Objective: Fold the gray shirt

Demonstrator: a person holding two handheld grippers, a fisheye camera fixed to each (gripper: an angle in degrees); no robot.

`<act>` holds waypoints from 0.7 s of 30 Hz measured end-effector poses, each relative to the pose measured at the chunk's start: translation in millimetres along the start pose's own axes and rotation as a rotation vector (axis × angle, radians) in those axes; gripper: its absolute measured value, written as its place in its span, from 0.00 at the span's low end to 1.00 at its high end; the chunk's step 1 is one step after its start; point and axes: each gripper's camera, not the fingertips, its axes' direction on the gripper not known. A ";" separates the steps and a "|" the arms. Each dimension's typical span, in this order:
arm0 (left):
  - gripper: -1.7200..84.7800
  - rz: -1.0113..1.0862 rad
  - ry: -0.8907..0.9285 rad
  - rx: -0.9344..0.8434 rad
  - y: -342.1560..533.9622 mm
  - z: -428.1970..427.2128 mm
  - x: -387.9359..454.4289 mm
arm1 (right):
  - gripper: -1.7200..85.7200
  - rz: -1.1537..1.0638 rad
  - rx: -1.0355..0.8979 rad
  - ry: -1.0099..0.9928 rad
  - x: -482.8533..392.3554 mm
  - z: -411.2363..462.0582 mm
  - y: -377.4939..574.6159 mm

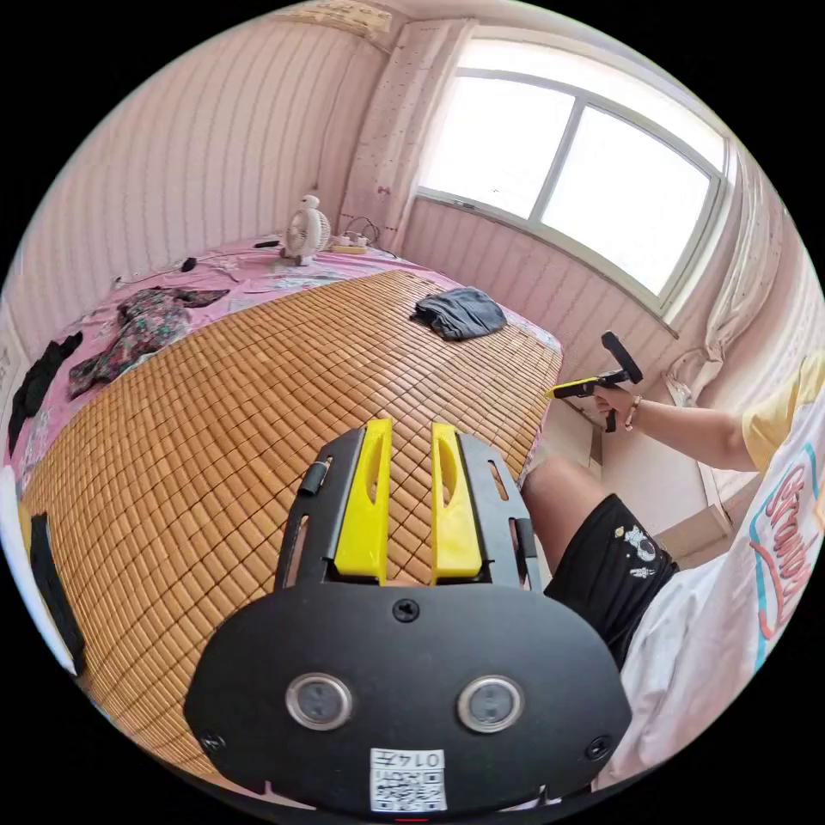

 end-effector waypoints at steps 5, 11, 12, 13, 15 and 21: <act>0.11 0.149 0.062 -0.135 -95.0 157.1 40.8 | 0.07 -0.047 0.055 0.038 25.5 -4.9 -49.9; 0.11 0.213 0.105 -0.193 -186.3 323.2 80.8 | 0.09 0.011 0.177 0.110 68.6 -12.8 -133.1; 0.11 0.219 0.109 -0.196 -193.5 339.2 85.6 | 0.09 0.034 0.197 0.137 78.8 -14.2 -147.9; 0.11 0.226 0.115 -0.205 -206.3 369.9 95.0 | 0.09 0.049 0.210 0.152 83.8 -15.2 -154.3; 0.11 0.225 0.119 -0.220 -223.4 414.5 109.5 | 0.10 0.109 0.268 0.198 103.2 -18.9 -173.3; 0.11 0.199 0.103 -0.260 -250.1 530.2 150.4 | 0.07 0.155 0.241 0.185 137.9 -6.3 -195.1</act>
